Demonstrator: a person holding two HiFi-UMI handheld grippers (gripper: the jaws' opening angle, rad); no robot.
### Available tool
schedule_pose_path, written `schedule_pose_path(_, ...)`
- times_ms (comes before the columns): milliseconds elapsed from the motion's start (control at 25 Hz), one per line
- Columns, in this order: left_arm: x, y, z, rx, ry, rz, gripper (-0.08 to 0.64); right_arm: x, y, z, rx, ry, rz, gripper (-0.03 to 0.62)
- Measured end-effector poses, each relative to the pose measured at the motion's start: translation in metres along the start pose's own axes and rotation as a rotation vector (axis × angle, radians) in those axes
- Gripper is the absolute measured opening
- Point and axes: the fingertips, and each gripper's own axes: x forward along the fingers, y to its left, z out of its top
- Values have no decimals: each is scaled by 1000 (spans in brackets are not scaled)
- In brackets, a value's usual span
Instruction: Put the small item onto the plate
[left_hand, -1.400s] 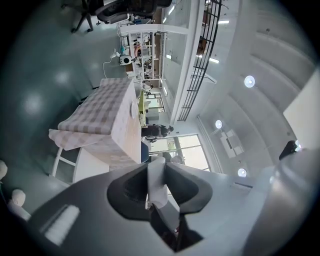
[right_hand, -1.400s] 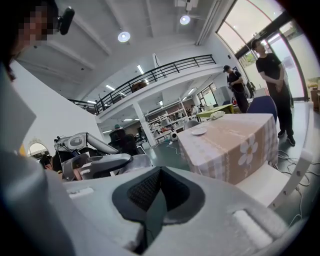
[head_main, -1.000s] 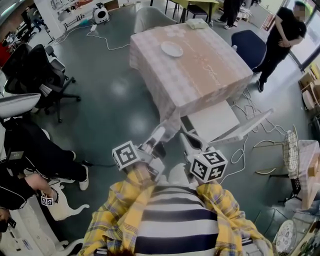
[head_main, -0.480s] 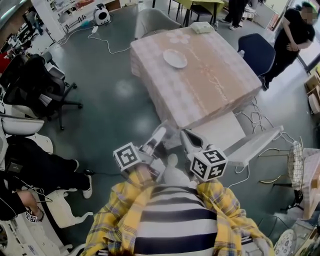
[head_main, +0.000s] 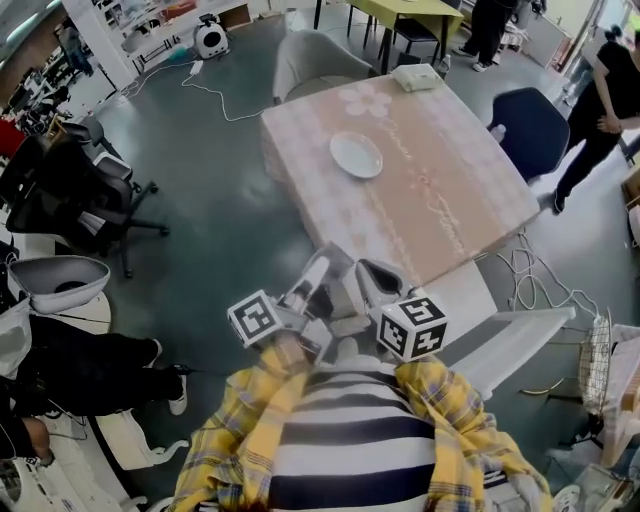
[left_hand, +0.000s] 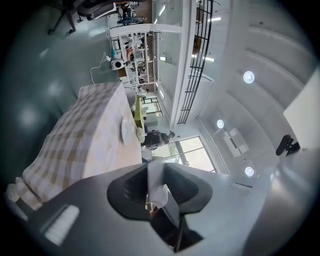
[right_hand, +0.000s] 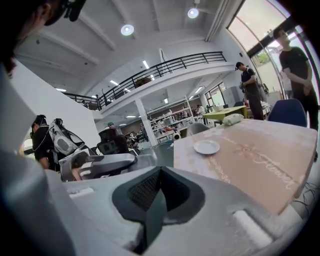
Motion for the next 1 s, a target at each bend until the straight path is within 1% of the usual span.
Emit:
schedule_pose_path(120,20,5,17,9,-8,-2,80,13,-18,13,5,-14,-8,-5)
schedule_pose_path(440,66,23,48,2,29,2,80,43,-51,32,35,-26,-58,-5)
schedule_pose_path(680,111,45,80,-17,77,15,80,71,-82,45,71,-27,-121,-5)
schedule_pose_path(880,148,57,113,-31,143,10,80,105,-98,64,77,-28,-190,-5)
schedule_pose_path(1000,167,67,129,-30,187,21,80,125,-111,73,79,-24,-228,-5)
